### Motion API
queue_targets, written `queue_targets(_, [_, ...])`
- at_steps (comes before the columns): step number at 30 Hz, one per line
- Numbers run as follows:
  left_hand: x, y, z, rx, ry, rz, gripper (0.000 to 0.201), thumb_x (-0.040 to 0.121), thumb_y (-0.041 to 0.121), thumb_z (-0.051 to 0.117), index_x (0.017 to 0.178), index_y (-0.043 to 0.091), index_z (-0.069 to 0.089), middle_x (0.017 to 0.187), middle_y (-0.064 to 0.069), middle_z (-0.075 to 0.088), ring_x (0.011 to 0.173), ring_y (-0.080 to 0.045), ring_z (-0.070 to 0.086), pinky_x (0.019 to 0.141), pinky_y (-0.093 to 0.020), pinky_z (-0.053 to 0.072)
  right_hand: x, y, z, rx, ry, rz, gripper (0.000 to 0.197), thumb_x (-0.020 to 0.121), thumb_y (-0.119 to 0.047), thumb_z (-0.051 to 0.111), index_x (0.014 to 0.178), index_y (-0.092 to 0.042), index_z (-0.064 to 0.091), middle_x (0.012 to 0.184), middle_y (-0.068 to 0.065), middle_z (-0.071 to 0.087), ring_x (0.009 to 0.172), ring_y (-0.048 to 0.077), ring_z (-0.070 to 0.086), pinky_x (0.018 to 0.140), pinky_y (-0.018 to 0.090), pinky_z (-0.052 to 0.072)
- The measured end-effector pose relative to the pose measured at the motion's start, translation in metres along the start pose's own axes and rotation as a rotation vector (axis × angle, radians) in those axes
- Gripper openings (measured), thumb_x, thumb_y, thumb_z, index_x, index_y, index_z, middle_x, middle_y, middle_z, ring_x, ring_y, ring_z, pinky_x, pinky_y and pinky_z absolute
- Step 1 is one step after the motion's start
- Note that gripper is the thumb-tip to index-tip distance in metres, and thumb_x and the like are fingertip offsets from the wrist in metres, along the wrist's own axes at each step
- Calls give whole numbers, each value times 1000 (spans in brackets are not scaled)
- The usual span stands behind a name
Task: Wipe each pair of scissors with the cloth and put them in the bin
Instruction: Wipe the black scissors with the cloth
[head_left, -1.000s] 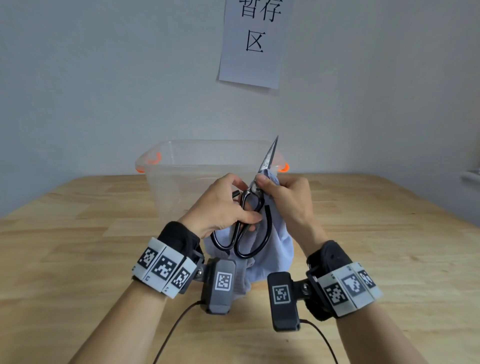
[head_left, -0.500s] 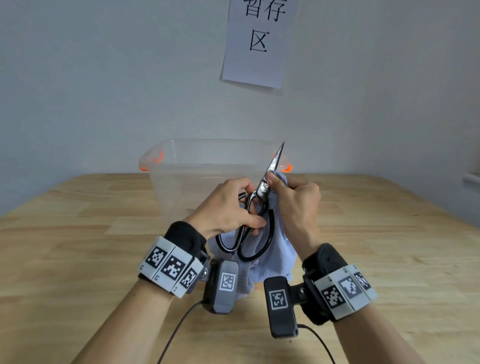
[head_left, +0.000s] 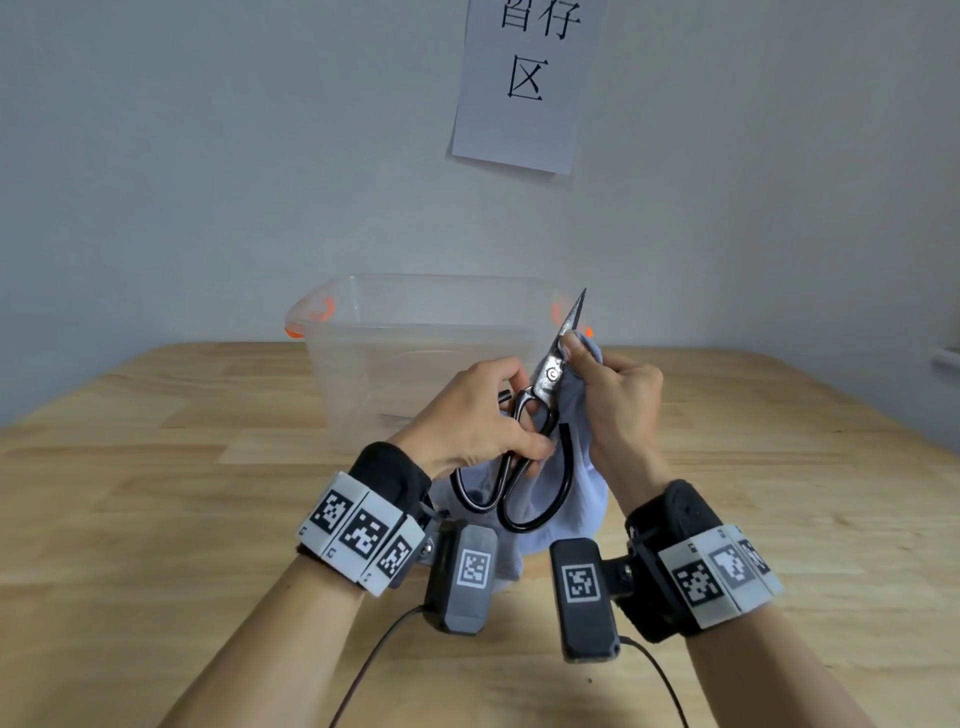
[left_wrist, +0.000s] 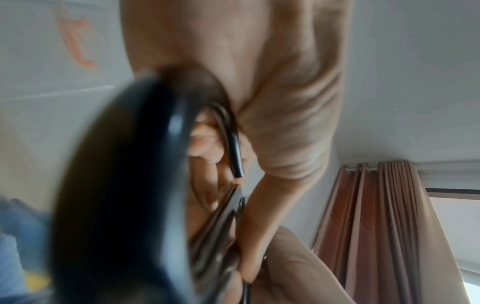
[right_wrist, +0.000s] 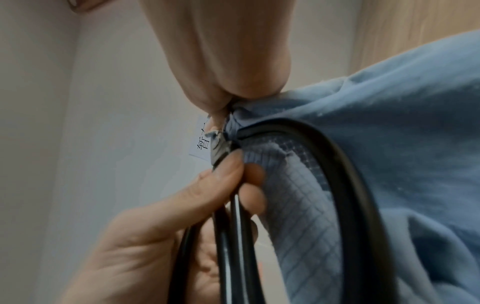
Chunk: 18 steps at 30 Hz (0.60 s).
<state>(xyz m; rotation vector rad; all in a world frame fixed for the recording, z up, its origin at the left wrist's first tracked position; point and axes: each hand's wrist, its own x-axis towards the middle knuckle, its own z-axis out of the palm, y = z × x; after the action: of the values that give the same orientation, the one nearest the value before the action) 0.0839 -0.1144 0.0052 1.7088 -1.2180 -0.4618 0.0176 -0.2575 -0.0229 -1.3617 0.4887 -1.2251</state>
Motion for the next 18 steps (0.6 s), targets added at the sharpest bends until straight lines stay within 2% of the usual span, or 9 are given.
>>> queue_targets(1, [2, -1, 2, 1, 27, -15, 37, 70, -5, 79, 85, 10, 49, 66, -17, 71, 59, -24, 67, 78, -44, 57, 0, 1, -1, -31, -31, 9, 54, 81, -35, 81, 55, 4, 53, 57, 3, 43, 58, 15, 36, 54, 30, 28])
queue_targets(3, [4, -2, 3, -6, 82, -53, 38, 67, -5, 80, 83, 11, 49, 65, -12, 68, 56, -20, 63, 67, -39, 55, -1, -1, -2, -112, -83, 36, 53, 83, -37, 79, 56, -3, 48, 57, 7, 37, 55, 17, 32, 50, 29, 23])
queue_targets(4, [5, -2, 2, -24, 96, -77, 38, 67, -6, 81, 83, 10, 50, 67, -10, 65, 56, -21, 64, 66, -40, 56, -1, -1, -2, -133, -124, 59, 53, 83, -37, 78, 57, -1, 51, 57, 9, 41, 55, 17, 36, 49, 29, 26])
queue_targets(5, [5, -3, 1, -59, 95, -101, 38, 68, -7, 80, 84, 8, 50, 69, -11, 62, 58, -26, 66, 66, -44, 58, -1, -2, -3, -123, -176, 92, 55, 84, -36, 78, 60, 7, 55, 59, 14, 49, 56, 19, 42, 51, 30, 31])
queue_targets(7, [5, -5, -3, -126, 70, -133, 37, 70, -12, 79, 88, 6, 52, 71, -14, 61, 59, -34, 69, 65, -50, 60, -2, -4, -6, -64, -264, 141, 58, 85, -33, 78, 74, 22, 62, 69, 27, 63, 61, 24, 55, 59, 37, 42])
queue_targets(9, [5, -7, -6, -148, 67, -136, 35, 72, -12, 79, 86, 5, 52, 69, -11, 62, 57, -34, 68, 64, -50, 60, -1, -8, -9, -67, -307, 144, 62, 83, -35, 79, 80, 24, 61, 77, 37, 66, 66, 26, 59, 64, 40, 45])
queue_targets(10, [5, -7, -6, -157, 72, -130, 35, 73, -12, 79, 85, 5, 51, 67, -10, 62, 57, -33, 68, 65, -50, 60, 0, -10, -10, -78, -320, 126, 65, 82, -36, 79, 82, 25, 59, 77, 36, 66, 67, 26, 58, 65, 41, 45])
queue_targets(13, [7, -9, -5, -187, 85, -126, 34, 75, -12, 78, 83, 5, 50, 64, -5, 63, 56, -31, 66, 68, -53, 60, 1, -17, -13, -111, -337, 75, 71, 81, -39, 80, 85, 27, 54, 72, 20, 60, 68, 21, 51, 63, 37, 40])
queue_targets(18, [7, -6, -4, -235, 176, -129, 35, 74, -13, 78, 82, 6, 50, 77, -12, 59, 56, -32, 67, 69, -63, 58, 5, -21, -19, -93, -323, 72, 55, 89, -31, 73, 77, 21, 60, 67, 11, 59, 64, 16, 51, 56, 26, 41])
